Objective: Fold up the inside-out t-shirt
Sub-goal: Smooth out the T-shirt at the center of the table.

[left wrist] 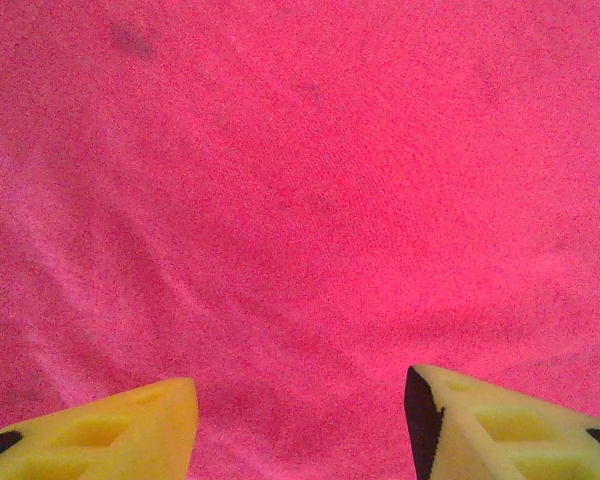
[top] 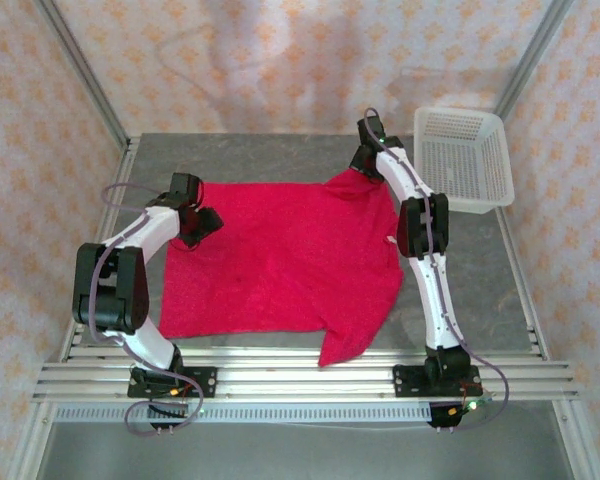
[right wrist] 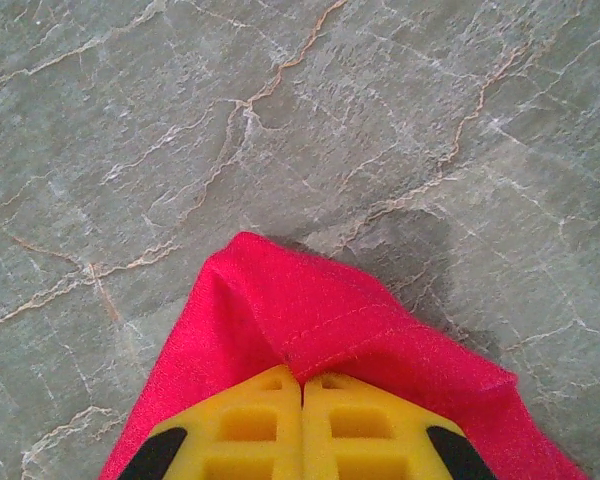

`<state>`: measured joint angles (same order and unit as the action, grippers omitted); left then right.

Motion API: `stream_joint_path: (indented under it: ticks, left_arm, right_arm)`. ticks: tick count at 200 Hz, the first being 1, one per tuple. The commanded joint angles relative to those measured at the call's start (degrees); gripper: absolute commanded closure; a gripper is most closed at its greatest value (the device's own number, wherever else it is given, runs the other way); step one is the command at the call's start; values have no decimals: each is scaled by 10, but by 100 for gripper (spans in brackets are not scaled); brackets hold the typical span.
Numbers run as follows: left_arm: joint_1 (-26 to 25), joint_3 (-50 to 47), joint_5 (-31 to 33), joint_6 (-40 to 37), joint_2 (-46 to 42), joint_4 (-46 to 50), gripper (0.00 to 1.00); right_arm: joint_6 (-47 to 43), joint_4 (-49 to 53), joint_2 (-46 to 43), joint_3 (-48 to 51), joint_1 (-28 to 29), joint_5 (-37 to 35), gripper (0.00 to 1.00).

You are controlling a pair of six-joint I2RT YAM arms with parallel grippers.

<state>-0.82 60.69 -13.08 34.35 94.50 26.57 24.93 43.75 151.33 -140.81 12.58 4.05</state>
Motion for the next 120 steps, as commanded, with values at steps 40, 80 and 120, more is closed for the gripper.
stream_joint_path:
  ticks: [40, 80, 120]
  left_arm:
    - [-5, 5, 9, -12, -11, 14, 43]
    - [-5, -3, 7, -10, -7, 7, 43]
    - [-5, -11, -3, -1, -4, -8, 43]
  right_arm:
    - [26, -44, -134, 12, -1, 56, 100]
    - [76, -128, -113, -2, -9, 107, 100]
    - [258, -265, 5, -99, -46, 283, 52]
